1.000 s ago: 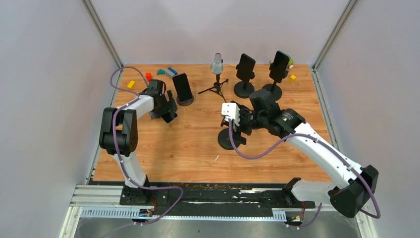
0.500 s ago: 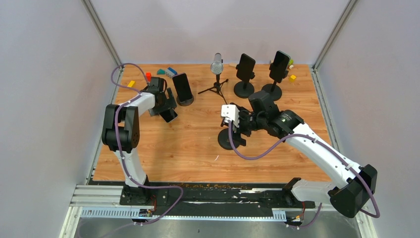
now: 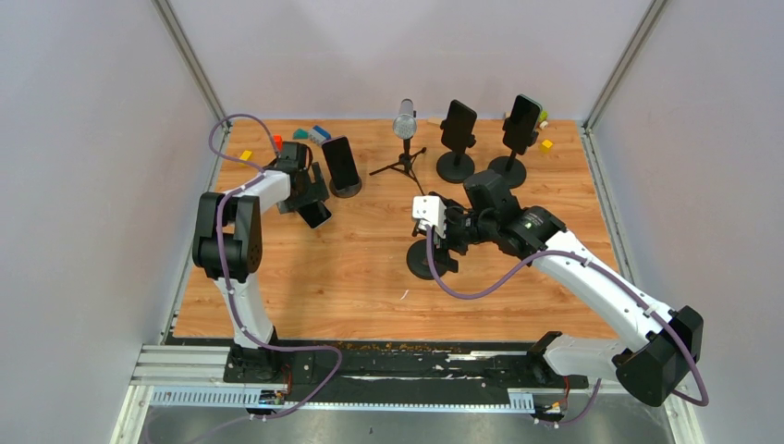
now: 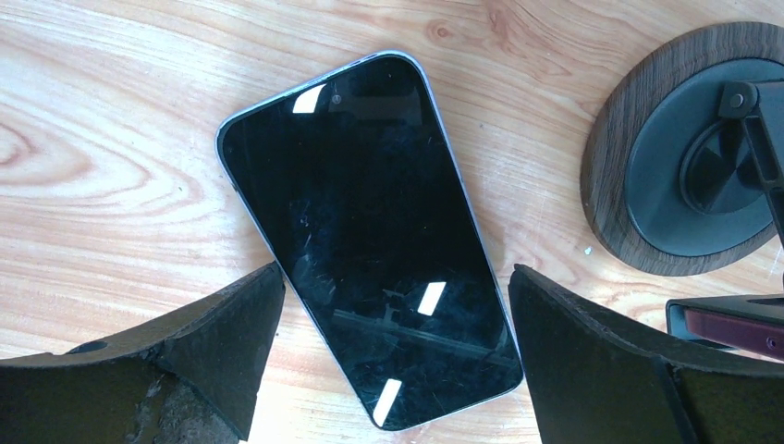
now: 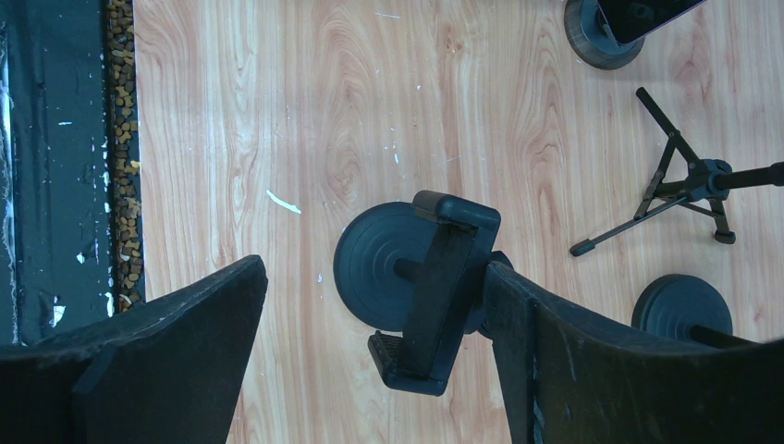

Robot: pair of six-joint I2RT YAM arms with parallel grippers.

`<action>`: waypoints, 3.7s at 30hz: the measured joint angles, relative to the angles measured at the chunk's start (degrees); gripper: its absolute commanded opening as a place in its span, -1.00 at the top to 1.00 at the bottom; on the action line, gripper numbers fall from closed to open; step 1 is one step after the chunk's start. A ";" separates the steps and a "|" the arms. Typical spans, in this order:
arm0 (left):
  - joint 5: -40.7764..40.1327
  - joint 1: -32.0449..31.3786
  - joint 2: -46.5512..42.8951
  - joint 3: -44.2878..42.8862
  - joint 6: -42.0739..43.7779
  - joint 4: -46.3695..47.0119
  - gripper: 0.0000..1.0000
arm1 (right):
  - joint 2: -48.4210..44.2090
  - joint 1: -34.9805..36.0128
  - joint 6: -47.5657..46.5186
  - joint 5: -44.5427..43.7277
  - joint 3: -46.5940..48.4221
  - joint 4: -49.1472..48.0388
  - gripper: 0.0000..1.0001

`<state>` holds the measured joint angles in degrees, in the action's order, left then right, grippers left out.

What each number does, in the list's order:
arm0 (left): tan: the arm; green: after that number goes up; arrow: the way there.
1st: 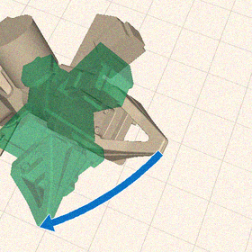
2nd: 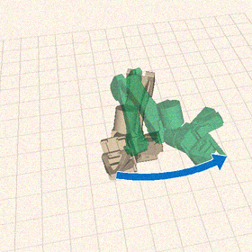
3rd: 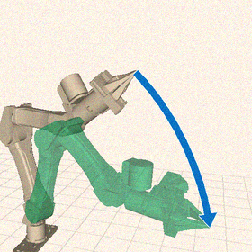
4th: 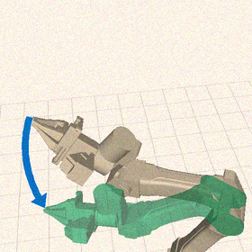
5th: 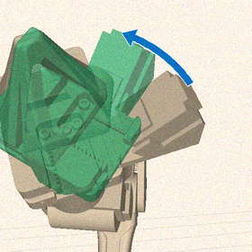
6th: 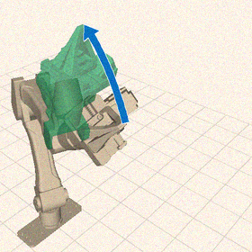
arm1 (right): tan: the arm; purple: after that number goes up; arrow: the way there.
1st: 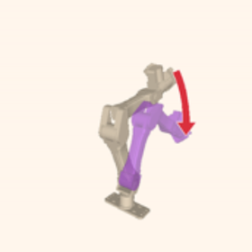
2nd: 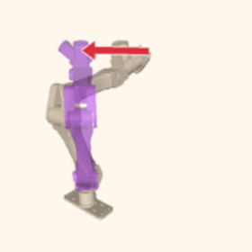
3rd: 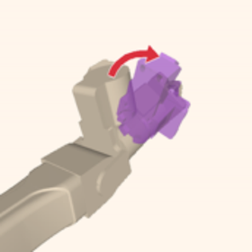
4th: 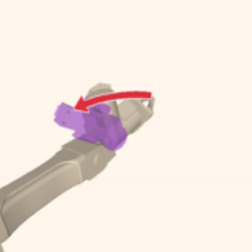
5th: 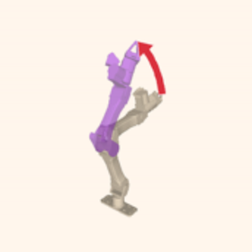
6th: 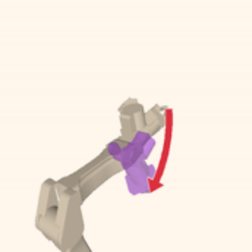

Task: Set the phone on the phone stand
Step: Move the phone to the center of the board, then pick up the phone at the center of the board.

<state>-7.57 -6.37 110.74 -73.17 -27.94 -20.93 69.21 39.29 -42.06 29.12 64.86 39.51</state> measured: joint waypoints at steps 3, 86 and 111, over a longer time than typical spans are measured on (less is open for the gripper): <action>-0.07 0.00 0.00 0.02 0.17 0.02 -0.89 | 0.00 0.00 0.00 0.07 0.00 0.00 -0.75; 3.39 -27.63 -11.50 12.02 43.28 -10.43 -0.89 | -3.80 -0.07 0.33 0.33 -5.05 -4.66 -0.75; 12.22 -22.84 -7.02 7.23 42.80 -15.89 -0.85 | -3.78 -0.07 0.42 0.31 -5.05 -4.70 -0.75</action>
<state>4.64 -29.21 103.72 -65.93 14.85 -36.82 65.43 39.22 -41.65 29.43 59.81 34.81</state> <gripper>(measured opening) 0.934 0.875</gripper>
